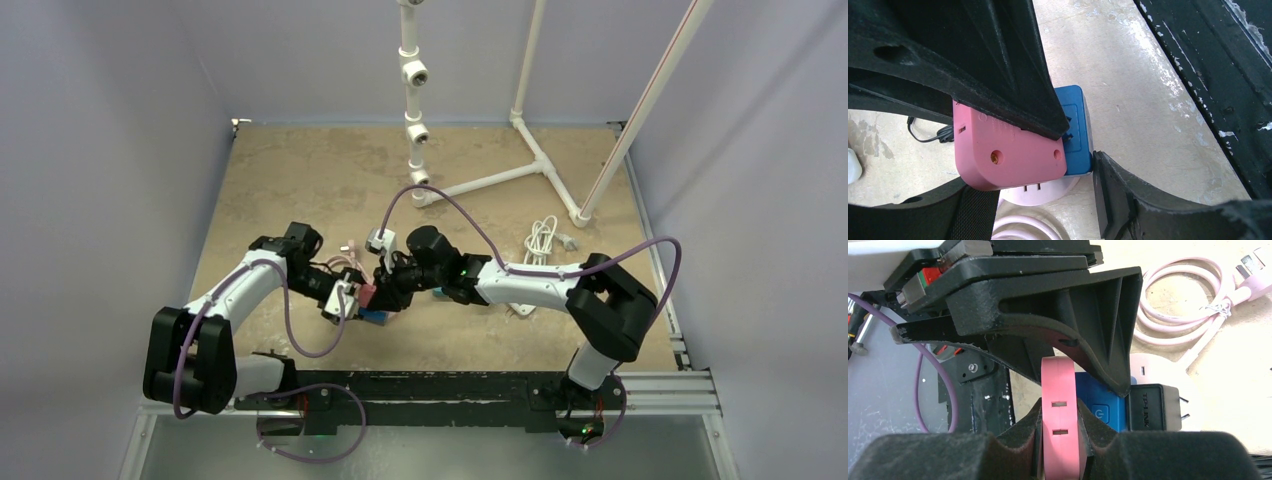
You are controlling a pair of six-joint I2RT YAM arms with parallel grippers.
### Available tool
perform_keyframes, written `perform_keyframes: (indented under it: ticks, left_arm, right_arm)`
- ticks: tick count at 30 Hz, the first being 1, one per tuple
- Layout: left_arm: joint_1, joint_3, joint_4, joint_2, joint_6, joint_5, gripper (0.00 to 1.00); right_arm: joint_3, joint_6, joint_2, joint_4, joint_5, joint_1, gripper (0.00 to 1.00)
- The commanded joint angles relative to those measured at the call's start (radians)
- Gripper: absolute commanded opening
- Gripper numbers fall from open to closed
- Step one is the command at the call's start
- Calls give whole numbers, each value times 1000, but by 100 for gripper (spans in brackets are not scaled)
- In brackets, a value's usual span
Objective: Insert the plug
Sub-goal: Insert the plug into the socket.
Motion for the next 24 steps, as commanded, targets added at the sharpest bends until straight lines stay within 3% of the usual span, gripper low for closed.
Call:
perform_keyframes:
  ticks: [1,24]
  left_arm:
    - [-2,11,-182,-12,87,42,0]
    - [-2,-43,-87,-33,1,67,0]
  right_arm:
    - [-22,-50,27,-170,204,-65,0]
    - [51,-105,-10,-64,265,-77,0]
